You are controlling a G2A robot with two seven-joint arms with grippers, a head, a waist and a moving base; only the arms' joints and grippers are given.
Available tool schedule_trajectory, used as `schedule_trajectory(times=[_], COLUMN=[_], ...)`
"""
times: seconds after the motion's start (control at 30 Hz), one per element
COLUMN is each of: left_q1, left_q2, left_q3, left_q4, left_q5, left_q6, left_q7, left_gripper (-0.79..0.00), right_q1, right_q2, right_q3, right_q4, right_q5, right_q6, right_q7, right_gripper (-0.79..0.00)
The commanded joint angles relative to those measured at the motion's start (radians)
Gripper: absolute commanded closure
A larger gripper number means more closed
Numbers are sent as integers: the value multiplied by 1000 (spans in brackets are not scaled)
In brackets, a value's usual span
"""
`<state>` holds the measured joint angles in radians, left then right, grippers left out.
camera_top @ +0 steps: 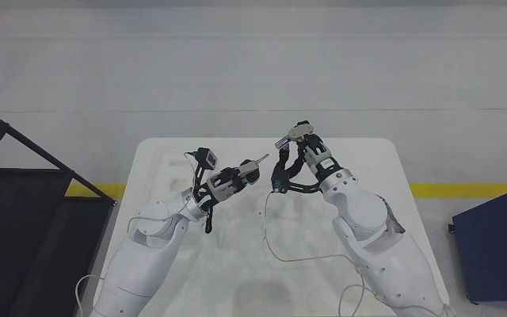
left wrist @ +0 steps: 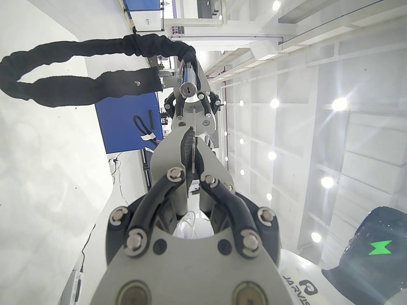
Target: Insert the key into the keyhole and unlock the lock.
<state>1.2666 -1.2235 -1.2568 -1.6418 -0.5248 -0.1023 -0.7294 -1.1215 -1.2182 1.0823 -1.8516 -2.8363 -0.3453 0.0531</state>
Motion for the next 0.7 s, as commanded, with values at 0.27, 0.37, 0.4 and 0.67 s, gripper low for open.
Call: schedule_trajectory(times=[0.27,0.37,0.4,0.67], left_q1=[0,0,0,9], left_q2=[-1,-1,-1,-1], left_q3=[4,4,4,2], left_q4=[-2,-2,-2,-5], left_q5=[-1,-1,-1,1], left_q6=[4,4,4,1], left_q7=[16,16,16,30], left_gripper=[0,0,0,0], right_q1=[0,0,0,0], right_q2=[0,0,0,0], right_q3=[0,0,0,0], right_q4=[0,0,0,0], right_q5=[0,0,0,0], right_q6=[0,0,0,0], right_q7=[0,0,0,0], right_gripper=[0,0,0,0])
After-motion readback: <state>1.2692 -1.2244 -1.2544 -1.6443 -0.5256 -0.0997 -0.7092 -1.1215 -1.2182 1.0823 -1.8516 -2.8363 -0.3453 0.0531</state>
